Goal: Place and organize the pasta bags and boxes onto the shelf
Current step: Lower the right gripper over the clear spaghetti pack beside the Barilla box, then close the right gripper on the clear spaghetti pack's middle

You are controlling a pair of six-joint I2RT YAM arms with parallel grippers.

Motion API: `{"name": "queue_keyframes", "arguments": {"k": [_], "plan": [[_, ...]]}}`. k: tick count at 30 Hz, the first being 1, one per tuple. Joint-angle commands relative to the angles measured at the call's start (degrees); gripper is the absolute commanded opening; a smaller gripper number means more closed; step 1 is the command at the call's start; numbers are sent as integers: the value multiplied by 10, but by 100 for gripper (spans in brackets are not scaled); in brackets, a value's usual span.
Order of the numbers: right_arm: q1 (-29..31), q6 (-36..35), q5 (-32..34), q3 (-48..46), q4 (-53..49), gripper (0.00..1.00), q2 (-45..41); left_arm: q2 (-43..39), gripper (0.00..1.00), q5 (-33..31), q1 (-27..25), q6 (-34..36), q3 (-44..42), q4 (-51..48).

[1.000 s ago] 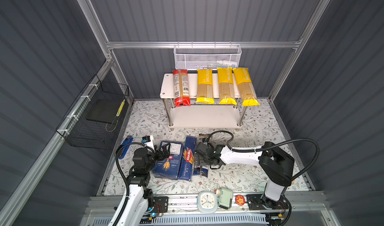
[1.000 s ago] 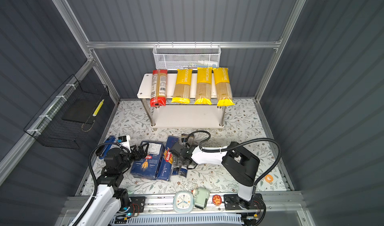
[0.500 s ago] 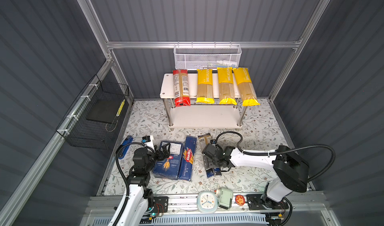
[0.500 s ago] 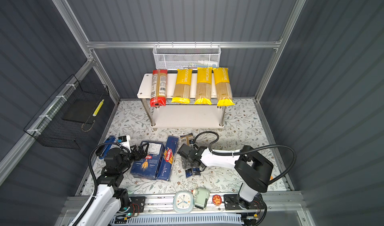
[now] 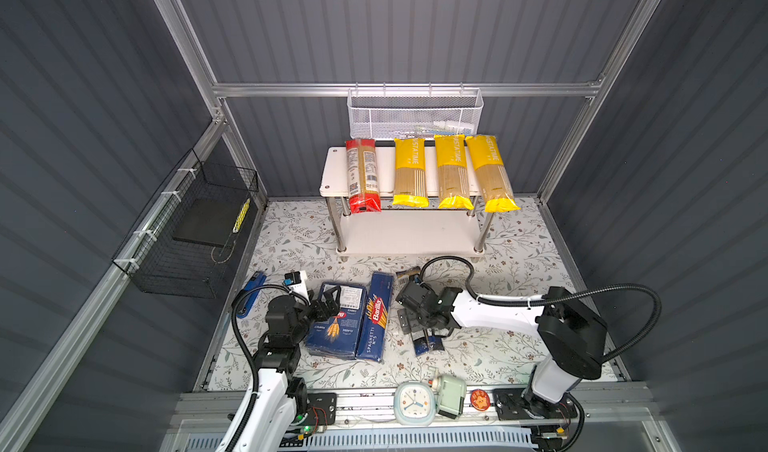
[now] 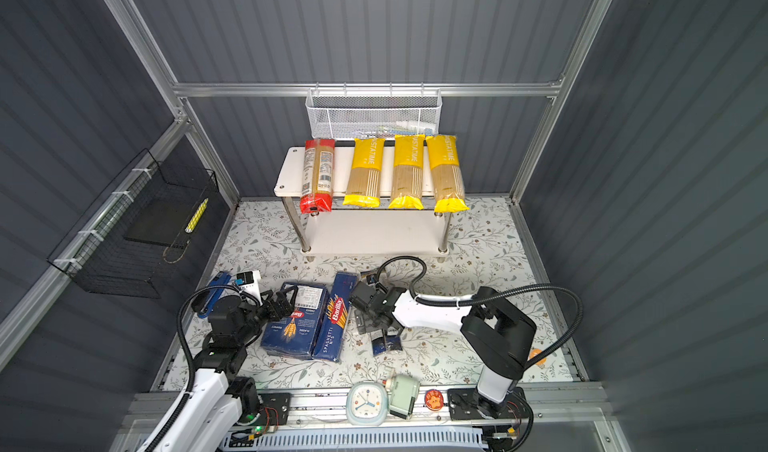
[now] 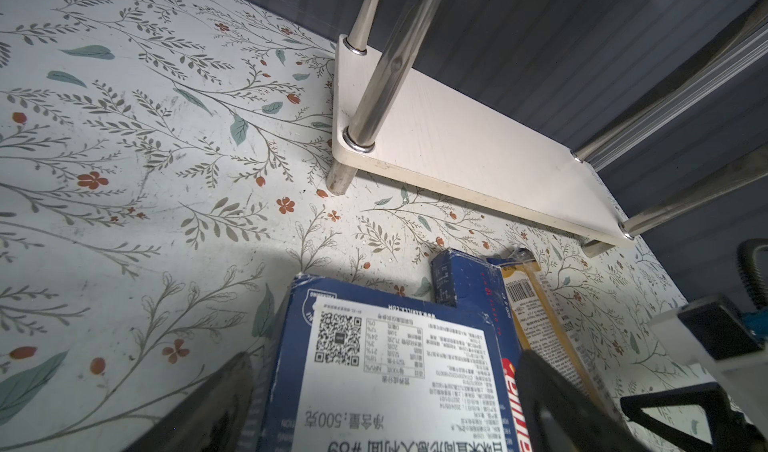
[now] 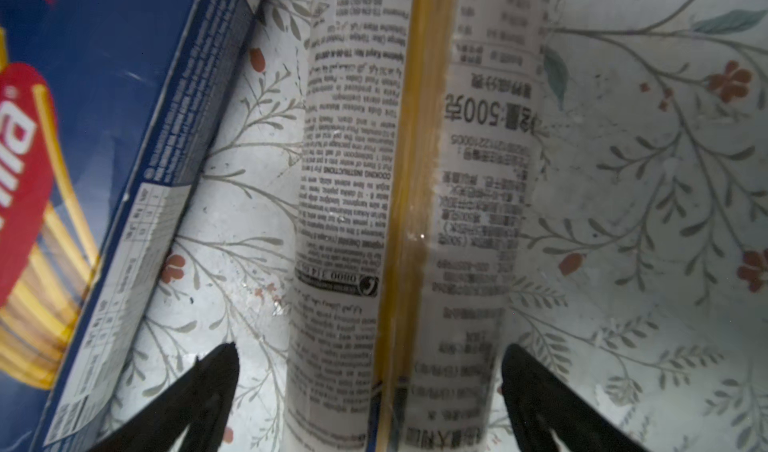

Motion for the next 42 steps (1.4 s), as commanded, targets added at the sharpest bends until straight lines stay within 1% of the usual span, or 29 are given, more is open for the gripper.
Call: {"name": "queue_keyframes", "arguments": {"k": [1,7,12,20,28,34,36,42], "plan": [[2,9,27,6,-39,99,9,-2,99,8,4,2,-5,9],[2,24,24,-14,-31,99,13,-2,99,7,4,1,-6,9],[1,28,13,-33,-4,99,12,1,99,9,4,1,-5,10],[1,31,-4,-23,14,99,33,2,99,9,4,2,-5,11],[-6,50,-11,-36,19,99,32,2,99,9,4,2,-5,11],[-6,50,-5,-28,1,99,39,3,99,9,4,2,-5,11],[-6,53,-3,-28,3,98,34,3,99,9,4,1,-5,11],[-7,54,13,-30,6,91,22,4,99,9,4,1,-5,12]]}}
